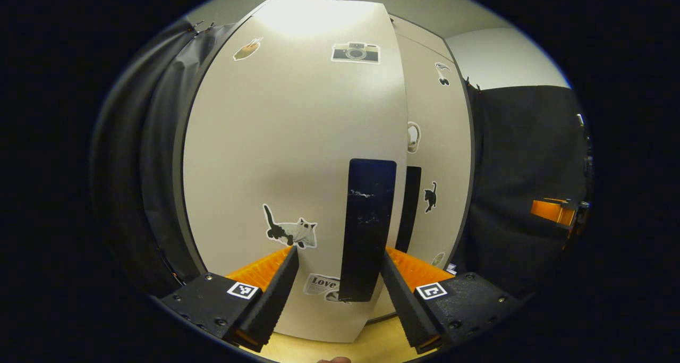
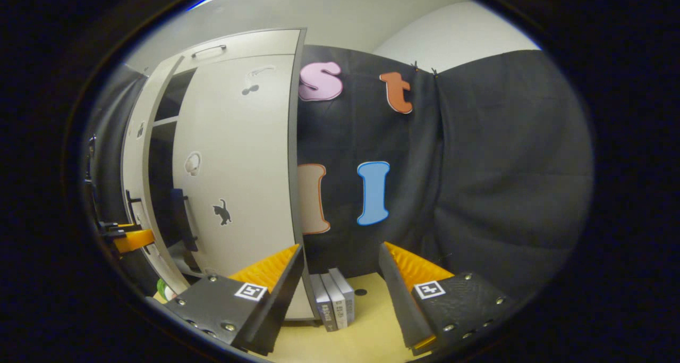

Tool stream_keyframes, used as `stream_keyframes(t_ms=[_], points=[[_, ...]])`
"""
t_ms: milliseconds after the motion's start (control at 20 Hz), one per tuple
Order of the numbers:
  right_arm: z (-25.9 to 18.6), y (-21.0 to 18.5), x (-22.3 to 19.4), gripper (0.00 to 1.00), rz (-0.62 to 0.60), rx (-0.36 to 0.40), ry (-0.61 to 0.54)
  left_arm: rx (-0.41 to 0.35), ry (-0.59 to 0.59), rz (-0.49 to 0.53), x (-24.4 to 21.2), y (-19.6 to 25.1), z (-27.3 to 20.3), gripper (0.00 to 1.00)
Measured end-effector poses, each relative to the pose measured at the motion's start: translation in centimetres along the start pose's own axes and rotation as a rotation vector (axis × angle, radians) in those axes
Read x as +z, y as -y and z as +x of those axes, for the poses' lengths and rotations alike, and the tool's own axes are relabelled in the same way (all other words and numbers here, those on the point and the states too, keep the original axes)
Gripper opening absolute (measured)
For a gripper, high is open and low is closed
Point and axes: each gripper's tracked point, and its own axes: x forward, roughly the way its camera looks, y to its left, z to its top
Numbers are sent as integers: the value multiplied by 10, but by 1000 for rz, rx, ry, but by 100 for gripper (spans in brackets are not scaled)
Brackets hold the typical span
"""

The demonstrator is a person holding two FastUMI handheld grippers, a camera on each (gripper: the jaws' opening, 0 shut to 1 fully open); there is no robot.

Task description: Grab one shoe with the right hand and put it into the shoe cabinet, grab the other shoe with the left hand and put it into the shoe cabinet; then close the right door with the right hand and the left door with the left hand.

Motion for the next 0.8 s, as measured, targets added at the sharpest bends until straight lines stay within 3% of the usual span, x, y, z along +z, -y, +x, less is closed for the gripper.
stream_keyframes(t_ms=[450,800], points=[[-8,13,6,85,-19,-40,18,78,-4,45,3,-11,27,92],[-8,9,9,86,-21,-22,22,112,-1,49,5,-16,36,94]])
